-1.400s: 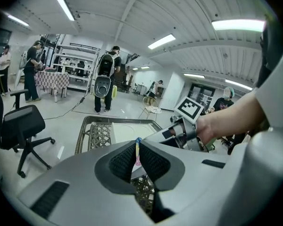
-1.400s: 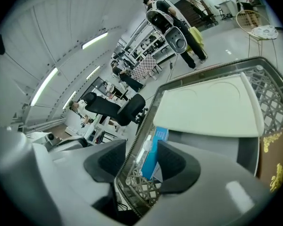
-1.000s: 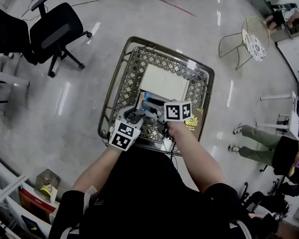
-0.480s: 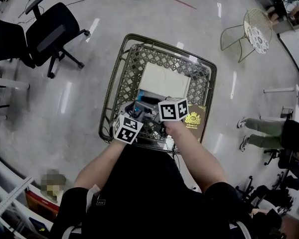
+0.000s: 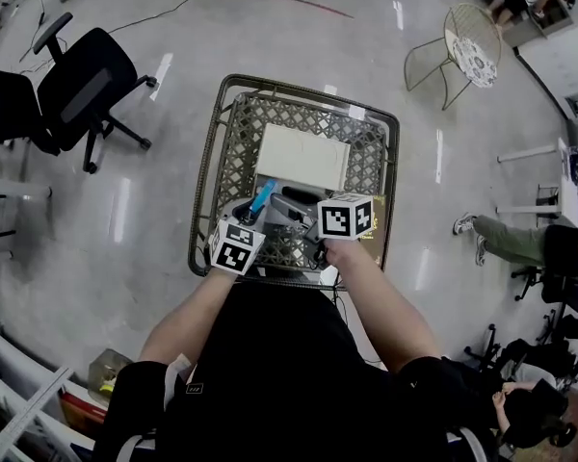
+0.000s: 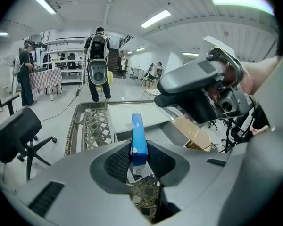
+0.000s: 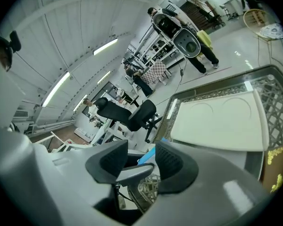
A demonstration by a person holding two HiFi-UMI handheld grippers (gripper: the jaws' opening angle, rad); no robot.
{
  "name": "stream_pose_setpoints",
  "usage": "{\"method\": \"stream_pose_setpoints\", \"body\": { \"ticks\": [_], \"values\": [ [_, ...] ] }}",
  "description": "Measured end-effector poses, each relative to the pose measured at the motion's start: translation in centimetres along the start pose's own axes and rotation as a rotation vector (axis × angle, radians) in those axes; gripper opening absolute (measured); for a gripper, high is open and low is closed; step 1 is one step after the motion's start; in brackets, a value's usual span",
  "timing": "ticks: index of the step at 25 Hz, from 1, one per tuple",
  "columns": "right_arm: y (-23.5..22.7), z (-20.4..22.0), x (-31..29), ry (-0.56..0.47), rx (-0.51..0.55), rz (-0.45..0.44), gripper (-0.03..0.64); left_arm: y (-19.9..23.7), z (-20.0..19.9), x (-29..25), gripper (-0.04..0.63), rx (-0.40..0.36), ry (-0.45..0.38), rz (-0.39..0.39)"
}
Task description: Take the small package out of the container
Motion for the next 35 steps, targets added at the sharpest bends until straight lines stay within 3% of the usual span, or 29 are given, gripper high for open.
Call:
{"method": "stream_pose_setpoints", "body": {
  "ticks": [14,21,35],
  "values": [
    [1.7,1.0,8.0,-0.147,0.041,0.074,0.190,-3.2,-4.1,6.7,0.098,-0.002,-0.159,-0.022],
    [1.3,-0.2,13.4,-0.260,0.079,0.057,0.190,-5.1,-6.3,9.9,0.098,-0.037,-0.229,-0.076],
    [3.4,-1.2,26.3,-0.435,0.259,-0.015,0.189,-11.1,-11.5,18.5,0.098,-0.004,-0.426,-0.210]
  ]
}}
Point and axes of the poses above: the fingertips, and each gripper's own axes: x backward along the fingers, y to its left, z out of its underside, the point moved 6 cm from there along x, backward along the fingers, and after that the axes turned 2 degrees about x, right-handed, at the moved point
